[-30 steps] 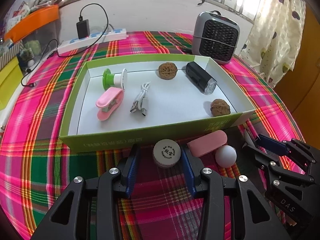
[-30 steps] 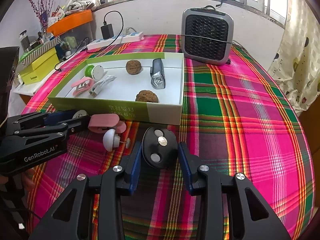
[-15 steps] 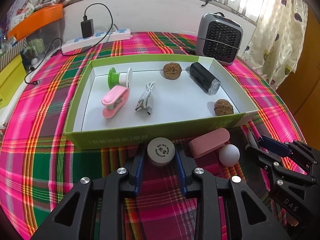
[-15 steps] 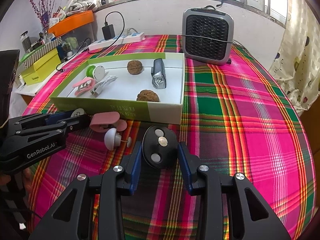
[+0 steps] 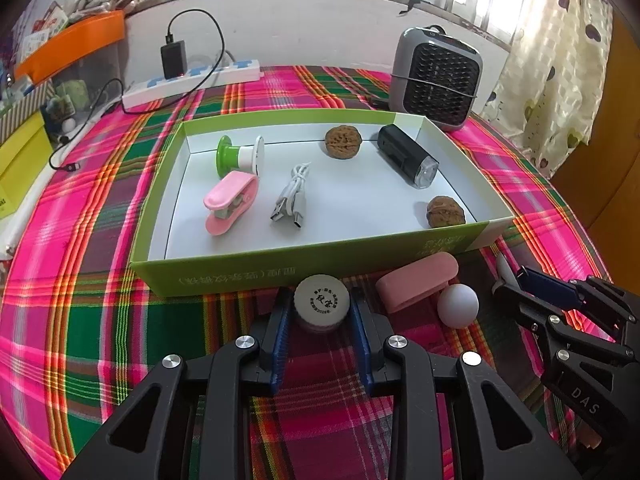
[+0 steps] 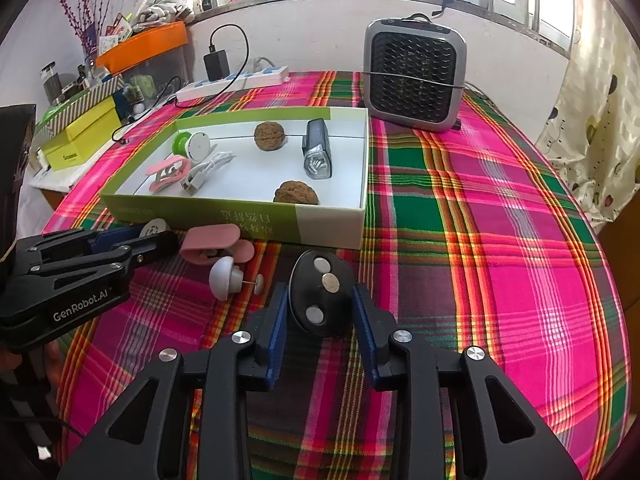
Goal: Organize objects
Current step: 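Lift the beige container in the left tool while the right tool lifts the black gadget toward the box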
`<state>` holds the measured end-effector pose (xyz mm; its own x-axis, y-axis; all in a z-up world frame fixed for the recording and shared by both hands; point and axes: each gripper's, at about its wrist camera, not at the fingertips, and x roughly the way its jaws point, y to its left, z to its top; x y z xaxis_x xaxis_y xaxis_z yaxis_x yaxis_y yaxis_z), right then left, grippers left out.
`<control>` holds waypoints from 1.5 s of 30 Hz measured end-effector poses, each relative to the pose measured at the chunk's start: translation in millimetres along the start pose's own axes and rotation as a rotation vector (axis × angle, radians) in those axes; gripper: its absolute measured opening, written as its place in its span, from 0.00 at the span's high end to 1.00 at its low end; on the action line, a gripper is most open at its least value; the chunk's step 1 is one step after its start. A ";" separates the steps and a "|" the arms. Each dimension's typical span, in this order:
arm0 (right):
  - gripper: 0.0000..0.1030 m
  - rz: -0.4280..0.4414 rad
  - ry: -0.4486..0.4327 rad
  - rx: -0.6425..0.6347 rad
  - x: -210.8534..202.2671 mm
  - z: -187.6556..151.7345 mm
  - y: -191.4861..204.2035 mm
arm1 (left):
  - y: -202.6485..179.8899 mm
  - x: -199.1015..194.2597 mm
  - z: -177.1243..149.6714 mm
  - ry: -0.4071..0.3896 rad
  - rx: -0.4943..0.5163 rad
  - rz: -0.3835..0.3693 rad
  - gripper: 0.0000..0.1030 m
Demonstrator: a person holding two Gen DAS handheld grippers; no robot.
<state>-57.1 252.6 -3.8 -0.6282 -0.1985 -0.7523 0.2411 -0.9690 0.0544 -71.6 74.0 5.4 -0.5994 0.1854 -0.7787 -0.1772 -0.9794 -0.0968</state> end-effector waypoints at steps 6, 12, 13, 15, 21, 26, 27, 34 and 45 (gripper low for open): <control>0.75 -0.002 -0.014 -0.007 -2.1 1.3 0.5 | -0.9 -0.9 -0.4 0.000 0.003 0.000 0.75; 0.76 0.001 -0.020 -0.003 -3.3 1.1 -0.1 | -1.3 -1.7 -1.4 0.000 0.003 -0.001 0.75; 0.76 0.004 -0.021 -0.003 -3.2 1.1 -0.2 | -1.1 -1.9 -1.4 -0.002 0.002 0.000 0.75; 0.76 0.005 -0.027 -0.001 -4.4 1.2 -0.2 | -1.5 -3.0 -1.3 -0.006 0.003 -0.001 0.75; 0.76 0.014 -0.043 -0.002 -8.2 1.9 1.8 | -2.8 -7.0 -1.1 -0.015 0.006 -0.003 0.75; 0.76 0.016 -0.053 -0.001 -10.8 2.0 3.7 | -2.7 -9.8 -2.0 -0.020 0.009 -0.007 0.75; 0.76 0.015 -0.056 -0.001 -11.7 2.4 4.2 | -2.9 -10.6 -1.7 -0.021 0.009 -0.008 0.75; 0.76 0.018 -0.074 -0.001 -18.2 3.0 5.8 | -1.2 -18.2 -3.0 -0.038 0.007 -0.023 0.75; 0.76 0.034 -0.101 -0.020 -28.1 9.8 12.4 | 2.9 -32.5 -1.7 -0.063 0.003 -0.044 0.75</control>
<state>-43.7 244.8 24.5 -0.6907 -0.2461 -0.6799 0.2780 -0.9584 0.0645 -51.4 65.1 29.3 -0.6392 0.2328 -0.7330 -0.2070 -0.9700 -0.1276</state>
